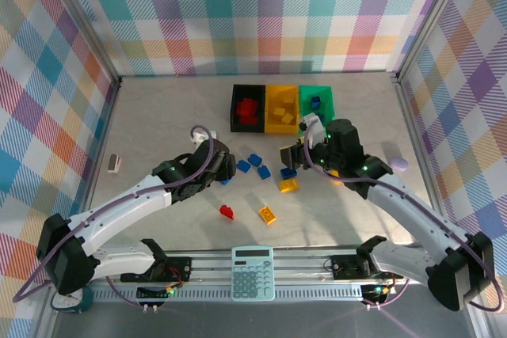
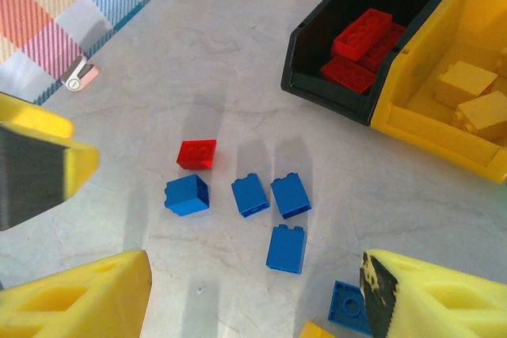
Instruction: Sort the legos into containers by color
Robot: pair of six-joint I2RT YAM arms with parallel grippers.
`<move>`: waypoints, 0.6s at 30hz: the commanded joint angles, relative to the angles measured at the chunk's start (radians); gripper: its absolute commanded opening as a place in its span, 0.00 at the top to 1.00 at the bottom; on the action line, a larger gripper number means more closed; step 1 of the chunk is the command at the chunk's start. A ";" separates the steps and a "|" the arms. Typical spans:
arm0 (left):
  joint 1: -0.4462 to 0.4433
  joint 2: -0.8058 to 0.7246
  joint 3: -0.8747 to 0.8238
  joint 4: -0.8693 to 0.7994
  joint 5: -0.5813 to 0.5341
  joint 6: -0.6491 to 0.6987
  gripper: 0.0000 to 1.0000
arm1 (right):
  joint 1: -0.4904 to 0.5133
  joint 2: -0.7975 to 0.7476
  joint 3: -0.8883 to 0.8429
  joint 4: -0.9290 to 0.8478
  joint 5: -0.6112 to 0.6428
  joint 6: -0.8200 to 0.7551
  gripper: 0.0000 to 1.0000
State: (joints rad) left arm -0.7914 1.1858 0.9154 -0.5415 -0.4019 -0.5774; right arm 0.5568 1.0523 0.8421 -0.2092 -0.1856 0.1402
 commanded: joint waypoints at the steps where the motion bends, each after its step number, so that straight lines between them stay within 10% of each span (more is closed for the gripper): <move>1: -0.011 0.034 -0.034 0.002 0.011 -0.066 0.25 | 0.007 -0.074 -0.035 -0.038 -0.011 -0.022 0.30; 18: 0.022 0.284 0.028 -0.024 -0.020 -0.151 0.17 | 0.008 -0.312 -0.195 -0.130 -0.040 0.052 0.31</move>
State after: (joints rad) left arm -0.7822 1.4471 0.9115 -0.5484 -0.3992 -0.6933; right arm 0.5575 0.7593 0.6598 -0.3386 -0.1799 0.1799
